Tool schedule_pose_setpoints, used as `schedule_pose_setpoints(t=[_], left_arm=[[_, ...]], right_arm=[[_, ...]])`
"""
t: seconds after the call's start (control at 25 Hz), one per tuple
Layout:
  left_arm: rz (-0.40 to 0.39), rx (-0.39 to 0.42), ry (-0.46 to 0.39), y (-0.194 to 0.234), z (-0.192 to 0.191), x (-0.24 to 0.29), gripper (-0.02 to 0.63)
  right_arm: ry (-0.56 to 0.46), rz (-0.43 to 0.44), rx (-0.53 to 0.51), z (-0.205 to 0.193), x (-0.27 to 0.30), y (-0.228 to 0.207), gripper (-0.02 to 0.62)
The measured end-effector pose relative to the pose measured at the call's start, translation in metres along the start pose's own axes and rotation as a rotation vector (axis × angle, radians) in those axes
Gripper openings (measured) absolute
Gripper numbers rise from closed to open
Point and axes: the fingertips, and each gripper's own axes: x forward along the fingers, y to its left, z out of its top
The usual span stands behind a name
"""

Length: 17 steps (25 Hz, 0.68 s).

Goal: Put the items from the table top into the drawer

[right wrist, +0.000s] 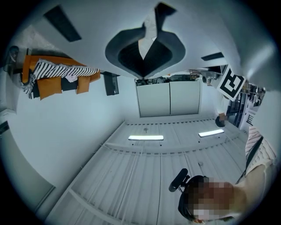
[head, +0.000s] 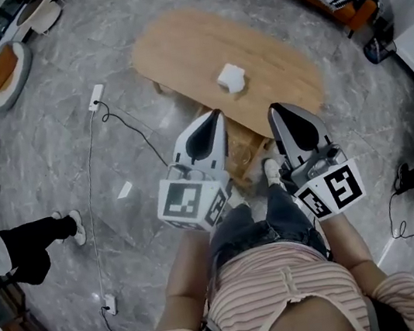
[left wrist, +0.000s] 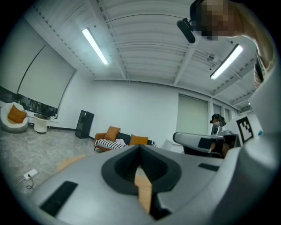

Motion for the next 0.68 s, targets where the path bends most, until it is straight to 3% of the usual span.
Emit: schedule_pose_setpoints(t=[0.68], left_arm=[[0.009,0.031,-0.023,0.003,0.018,-0.006,0.012]], right_arm=[[-0.053,-0.023,-0.002,0.015,-0.002,0.000,0.008]])
